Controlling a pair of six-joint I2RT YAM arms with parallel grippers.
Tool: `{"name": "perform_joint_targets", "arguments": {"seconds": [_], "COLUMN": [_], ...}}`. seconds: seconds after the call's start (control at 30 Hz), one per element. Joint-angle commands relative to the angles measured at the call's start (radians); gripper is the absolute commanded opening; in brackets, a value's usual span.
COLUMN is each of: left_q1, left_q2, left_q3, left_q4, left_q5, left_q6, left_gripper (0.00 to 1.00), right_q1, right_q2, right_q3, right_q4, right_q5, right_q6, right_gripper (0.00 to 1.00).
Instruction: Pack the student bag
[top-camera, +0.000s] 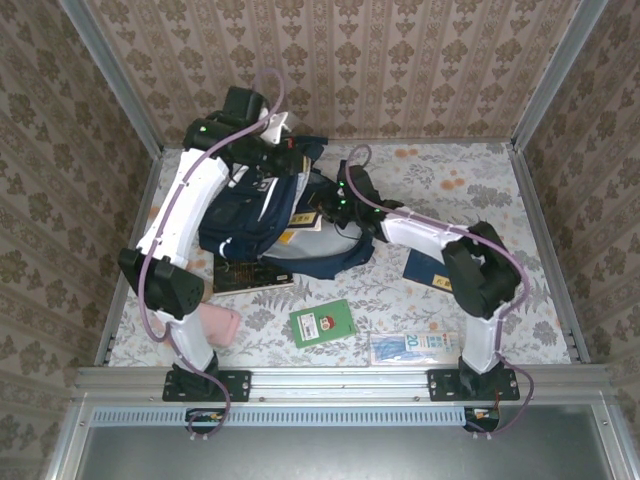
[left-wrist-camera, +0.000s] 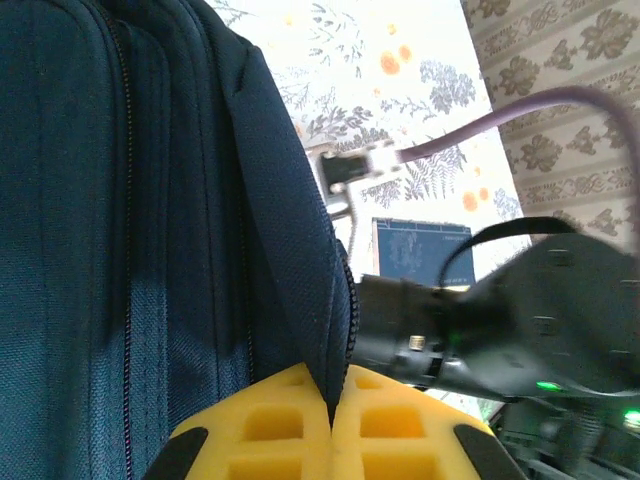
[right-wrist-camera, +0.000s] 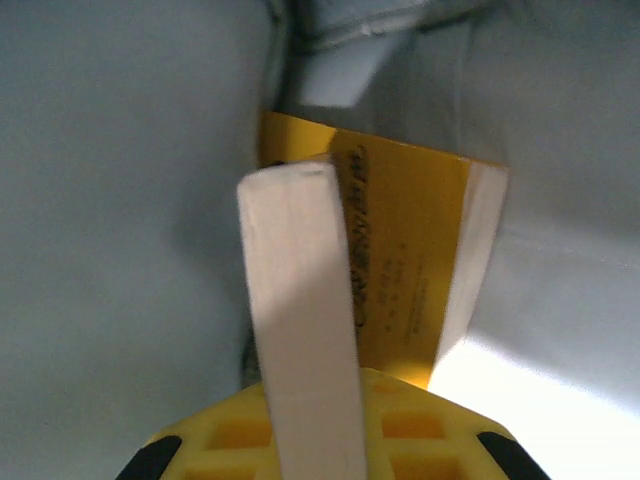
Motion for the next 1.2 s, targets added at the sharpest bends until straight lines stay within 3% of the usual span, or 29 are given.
{"name": "perform_joint_targets", "arguments": {"seconds": [0.0,0.13,0.27,0.37,0.57,0.8,0.97,1.17], "left_q1": [0.016,0.02,0.035,0.049,0.061,0.066,0.066,0.03], "left_q2": [-0.072,-0.058,-0.044,-0.041,-0.031,-0.021,-0.03,-0.049], "left_q3": [0.007,0.012,0.014,0.009,0.007,0.014,-0.015,-0.138], "left_q4": [0.091,0.102,0.102,0.107,0.115,0.117,0.156,0.293], "left_q5": [0.079,0.089,0.093,0.099,0.1,0.1,0.079,0.046], "left_q6": [-0.032,-0.039,-0.043,-0.054,-0.067,-0.071,-0.089,-0.123], "left_gripper": [0.0,0.0,0.0,0.0,0.0,0.0,0.0,0.01], "right_q1": [0.038,0.087,0.115,0.112,0.078,0.045,0.043,-0.035], "right_q2": [0.084,0.211,0.348,0.347,0.261,0.126,-0.078,-0.384], "right_q3": [0.14,0.313,0.506,0.5,0.388,0.347,0.219,-0.015], "right_q4": [-0.054,-0.118,-0.189,-0.182,-0.106,-0.254,-0.311,-0.513], "right_q5": [0.061,0.091,0.067,0.076,0.039,0.023,0.129,0.425], "right_q6": [0.048,0.072,0.082,0.082,0.023,-0.23,-0.439,-0.514], "right_gripper": [0.09,0.16,0.4,0.54,0.64,0.72,0.73,0.75]}}
